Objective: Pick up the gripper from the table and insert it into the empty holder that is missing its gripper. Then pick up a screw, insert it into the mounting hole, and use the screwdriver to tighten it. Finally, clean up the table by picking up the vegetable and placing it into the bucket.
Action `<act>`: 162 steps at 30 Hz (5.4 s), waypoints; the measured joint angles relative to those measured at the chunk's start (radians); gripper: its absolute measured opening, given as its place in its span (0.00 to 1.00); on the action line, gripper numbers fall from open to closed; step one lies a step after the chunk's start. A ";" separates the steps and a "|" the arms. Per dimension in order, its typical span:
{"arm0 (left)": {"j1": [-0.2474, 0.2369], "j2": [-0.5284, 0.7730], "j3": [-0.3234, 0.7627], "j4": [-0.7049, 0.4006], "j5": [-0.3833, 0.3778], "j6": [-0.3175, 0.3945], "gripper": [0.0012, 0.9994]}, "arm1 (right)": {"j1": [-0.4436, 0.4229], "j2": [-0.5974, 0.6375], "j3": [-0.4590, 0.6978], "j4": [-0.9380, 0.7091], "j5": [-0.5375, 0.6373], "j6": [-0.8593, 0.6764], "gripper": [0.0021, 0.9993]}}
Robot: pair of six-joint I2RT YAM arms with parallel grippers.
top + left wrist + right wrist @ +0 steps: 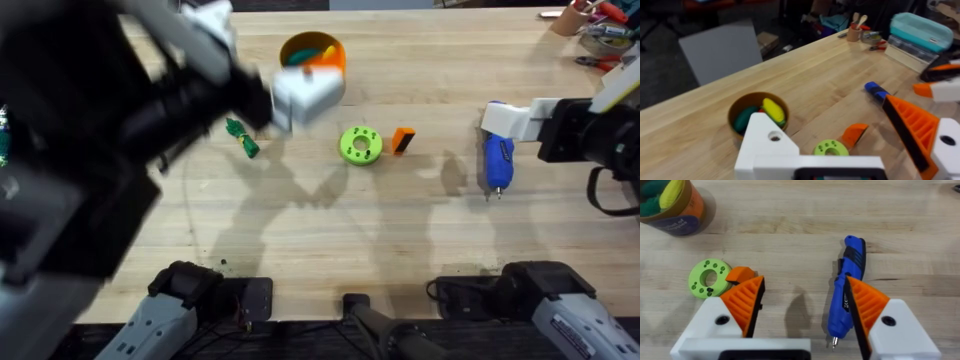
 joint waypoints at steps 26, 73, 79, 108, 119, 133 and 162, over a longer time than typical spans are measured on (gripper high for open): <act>0.051 0.112 0.309 -0.617 -0.470 -0.069 0.99 | 0.000 0.000 0.000 -0.012 0.000 0.005 0.92; 0.208 0.959 0.438 -0.723 -0.401 -0.773 0.99 | 0.000 0.000 0.000 -0.013 0.000 0.008 0.92; 0.268 0.962 0.438 -0.724 -0.419 -0.742 0.91 | 0.000 0.000 0.000 -0.013 0.000 0.008 0.92; 0.262 1.013 0.447 -0.713 -0.432 -0.695 0.00 | 0.000 0.000 0.000 -0.013 0.000 0.008 0.92; 0.262 1.013 0.450 -0.716 -0.436 -0.695 0.00 | 0.000 0.000 0.000 -0.013 0.000 0.008 0.92; 0.256 0.764 0.523 -0.789 -0.431 -0.644 0.00 | 0.000 0.000 0.000 -0.014 0.000 0.008 0.92; 0.256 0.413 0.523 -0.937 -0.409 -0.216 0.00 | 0.000 0.000 0.000 -0.015 0.000 0.008 0.92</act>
